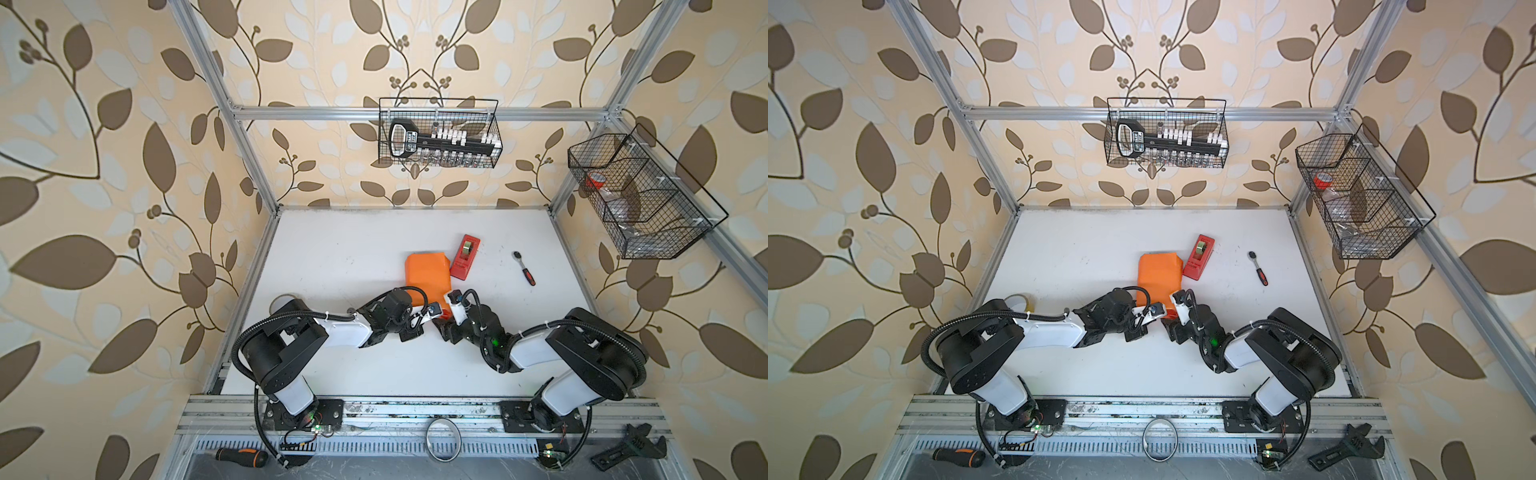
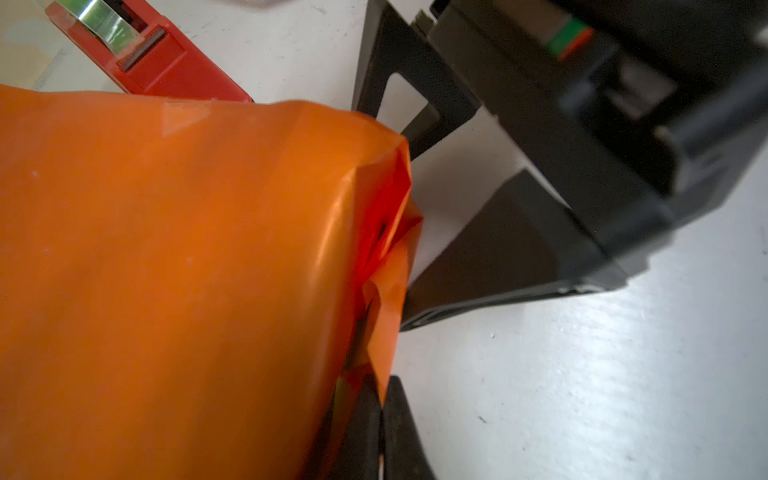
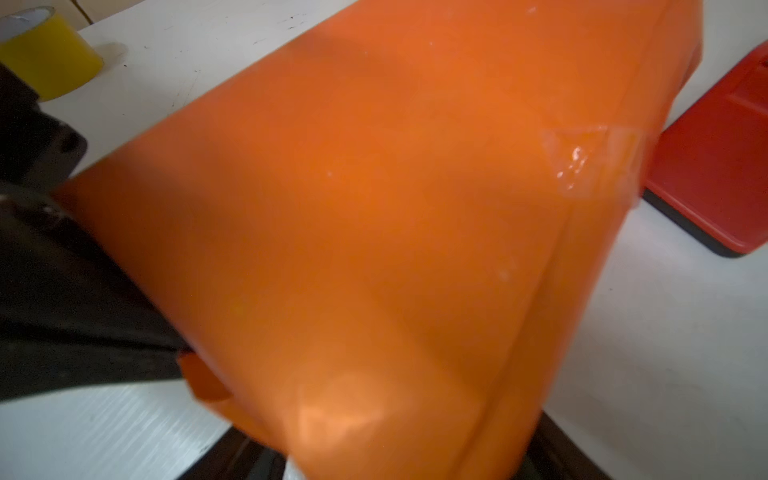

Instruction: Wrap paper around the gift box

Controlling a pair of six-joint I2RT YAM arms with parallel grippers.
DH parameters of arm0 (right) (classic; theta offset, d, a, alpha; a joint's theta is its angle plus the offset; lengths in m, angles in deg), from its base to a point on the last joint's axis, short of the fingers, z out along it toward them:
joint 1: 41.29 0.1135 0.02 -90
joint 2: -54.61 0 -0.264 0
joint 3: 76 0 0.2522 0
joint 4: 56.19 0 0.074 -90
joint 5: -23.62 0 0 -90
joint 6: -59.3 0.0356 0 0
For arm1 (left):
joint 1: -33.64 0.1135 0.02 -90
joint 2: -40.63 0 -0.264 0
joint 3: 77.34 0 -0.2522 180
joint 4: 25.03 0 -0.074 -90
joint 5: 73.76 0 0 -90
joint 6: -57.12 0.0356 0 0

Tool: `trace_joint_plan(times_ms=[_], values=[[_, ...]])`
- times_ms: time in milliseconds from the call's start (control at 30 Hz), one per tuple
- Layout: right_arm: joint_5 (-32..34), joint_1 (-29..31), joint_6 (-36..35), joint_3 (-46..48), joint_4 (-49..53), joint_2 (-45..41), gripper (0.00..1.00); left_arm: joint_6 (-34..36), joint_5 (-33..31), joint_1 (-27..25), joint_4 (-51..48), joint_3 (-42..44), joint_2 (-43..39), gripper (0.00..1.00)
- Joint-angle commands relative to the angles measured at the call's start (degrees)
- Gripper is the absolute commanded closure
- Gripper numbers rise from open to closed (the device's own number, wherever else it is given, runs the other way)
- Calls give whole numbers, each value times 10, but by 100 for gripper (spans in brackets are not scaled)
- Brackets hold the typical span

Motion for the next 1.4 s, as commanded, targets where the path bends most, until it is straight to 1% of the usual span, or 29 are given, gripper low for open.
trace_joint_plan(times_ms=[0, 100, 333, 500, 800, 900, 967, 1033, 1067, 1133, 1200, 1300, 1367], values=[[9, 3, -14, -12, -22, 6, 28, 3, 20, 4, -3, -21, 2, 85], [13, 3, -13, -13, -23, 9, 29, 3, 19, 4, -8, -24, -1, 79], [19, 3, -5, -14, -24, 4, 31, 3, 18, 4, -22, -24, -19, 71], [22, 3, -3, -18, -22, 4, 31, 5, 16, 4, -44, -25, -39, 60], [27, 3, -1, -21, -19, 3, 32, 23, -4, 4, -69, -14, -95, 45], [28, 3, 2, -22, -19, 3, 33, 47, -7, 4, -73, -4, -130, 40], [29, 3, 4, -22, -18, 4, 33, 68, -19, 4, -50, 14, -148, 35], [30, 3, 4, -22, -19, 3, 33, 92, -36, 4, -12, 38, -166, 24], [30, 3, 4, -23, -19, 3, 34, 109, -44, 4, 3, 48, -172, 17], [30, 3, 6, -23, -19, 4, 34, 138, -58, 6, 26, 58, -178, 8], [30, 3, 6, -24, -19, 4, 34, 171, -56, 11, 27, 56, -176, 2], [34, 3, 8, -25, -17, 4, 35, 218, -54, 20, 27, 52, -155, 1], [36, 3, 8, -26, -16, 3, 35, 236, -52, 29, 41, 50, -137, 1]])
